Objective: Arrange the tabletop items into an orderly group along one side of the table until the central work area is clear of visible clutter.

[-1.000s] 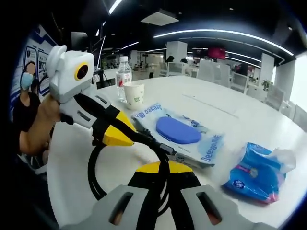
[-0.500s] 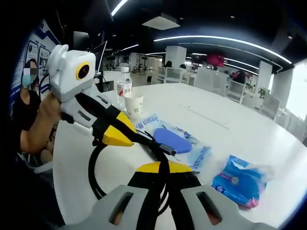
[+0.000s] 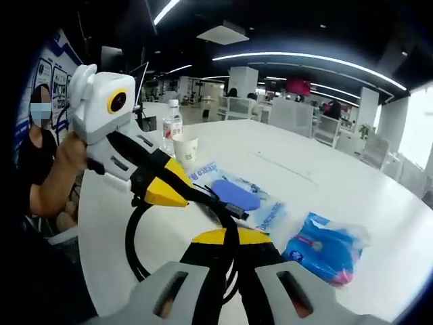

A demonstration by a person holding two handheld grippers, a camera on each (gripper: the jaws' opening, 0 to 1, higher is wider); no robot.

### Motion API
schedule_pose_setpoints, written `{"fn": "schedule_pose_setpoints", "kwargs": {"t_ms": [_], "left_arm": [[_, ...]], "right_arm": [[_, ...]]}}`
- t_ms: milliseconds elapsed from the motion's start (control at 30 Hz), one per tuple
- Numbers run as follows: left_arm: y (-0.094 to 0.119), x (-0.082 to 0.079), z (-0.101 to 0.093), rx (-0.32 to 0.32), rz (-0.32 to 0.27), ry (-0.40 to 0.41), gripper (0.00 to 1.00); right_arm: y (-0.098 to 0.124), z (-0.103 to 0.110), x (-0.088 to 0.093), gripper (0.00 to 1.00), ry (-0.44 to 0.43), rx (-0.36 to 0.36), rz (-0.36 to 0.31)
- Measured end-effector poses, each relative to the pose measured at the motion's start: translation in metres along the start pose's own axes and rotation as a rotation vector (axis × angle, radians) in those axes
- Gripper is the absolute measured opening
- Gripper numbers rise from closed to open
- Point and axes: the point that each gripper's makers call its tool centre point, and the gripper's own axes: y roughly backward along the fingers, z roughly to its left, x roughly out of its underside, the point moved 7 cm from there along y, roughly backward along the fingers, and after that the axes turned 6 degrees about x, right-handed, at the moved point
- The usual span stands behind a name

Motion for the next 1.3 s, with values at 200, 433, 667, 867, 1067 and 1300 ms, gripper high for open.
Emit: {"fn": "schedule_pose_setpoints", "kwargs": {"t_ms": [200, 433, 667, 867, 1067, 1300], "left_arm": [[-0.012, -0.001, -0.008, 0.024, -0.004, -0.005, 0.07], [-0.031, 0.003, -0.014, 0.053, -0.002, 0.013, 0.07], [-0.047, 0.016, -0.012, 0.065, 0.020, 0.039, 0.07], [-0.056, 0.026, -0.009, 0.078, 0.041, 0.063, 0.07], [-0.065, 0.037, -0.008, 0.076, 0.072, 0.066, 0.07], [-0.069, 0.038, -0.009, 0.059, 0.094, 0.040, 0.07]], "right_arm": [[0.006, -0.008, 0.012, 0.00, -0.016, 0.019, 0.012], [0.008, -0.019, 0.027, 0.00, -0.037, 0.036, 0.040], [-0.008, -0.028, 0.037, 0.00, -0.061, 0.034, 0.069], [-0.019, -0.029, 0.051, 0.00, -0.084, 0.024, 0.091], [-0.027, -0.028, 0.060, 0.00, -0.091, 0.021, 0.107], [-0.030, -0.028, 0.064, 0.00, -0.090, 0.017, 0.110]]}}
